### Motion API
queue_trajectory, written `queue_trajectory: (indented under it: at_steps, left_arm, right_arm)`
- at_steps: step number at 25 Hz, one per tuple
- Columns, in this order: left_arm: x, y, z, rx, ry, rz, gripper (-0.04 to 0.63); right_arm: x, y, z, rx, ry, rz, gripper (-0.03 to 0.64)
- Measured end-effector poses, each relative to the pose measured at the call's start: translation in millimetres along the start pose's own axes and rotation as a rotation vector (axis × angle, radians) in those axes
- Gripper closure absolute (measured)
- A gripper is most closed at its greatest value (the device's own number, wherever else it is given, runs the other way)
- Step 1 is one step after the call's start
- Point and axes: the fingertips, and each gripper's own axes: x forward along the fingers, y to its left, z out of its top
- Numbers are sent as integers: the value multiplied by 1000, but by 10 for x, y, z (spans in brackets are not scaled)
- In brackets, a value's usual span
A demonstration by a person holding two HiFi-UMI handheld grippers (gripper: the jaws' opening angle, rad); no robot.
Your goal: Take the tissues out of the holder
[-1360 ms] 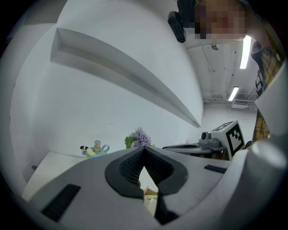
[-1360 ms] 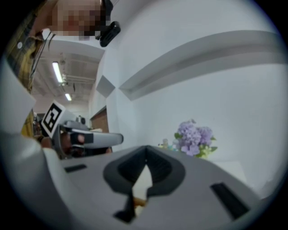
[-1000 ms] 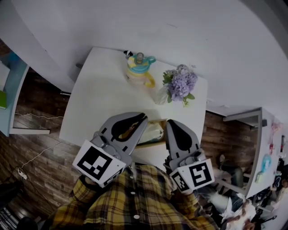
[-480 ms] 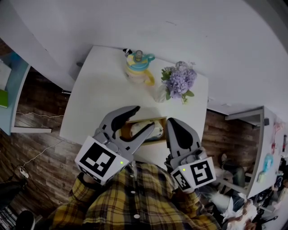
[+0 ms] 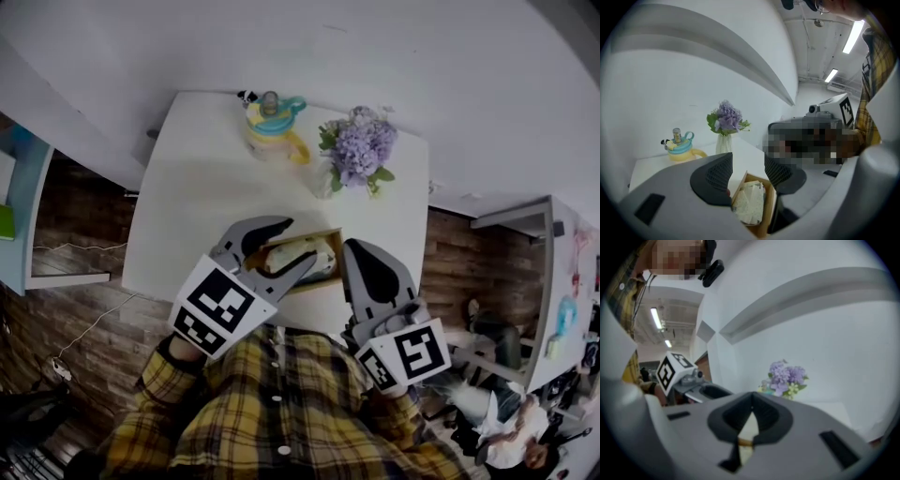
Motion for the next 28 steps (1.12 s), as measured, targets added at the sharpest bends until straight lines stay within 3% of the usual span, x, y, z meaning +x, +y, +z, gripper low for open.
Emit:
queue_trajectory:
  at_steps: [13,21,28]
  left_arm:
    - [516,-223,-1027,47,378,-188,388]
    - [728,-252,-1596,114,578,-224,388]
    - [832,-269,-1925,188,695,-241,388]
  right_arm:
    - [-92,-105,-229,66,31,-47,606]
    - [-182,-218,-342,90,48,-101,606]
    - [-273,-294,-426,113,64,-144,606]
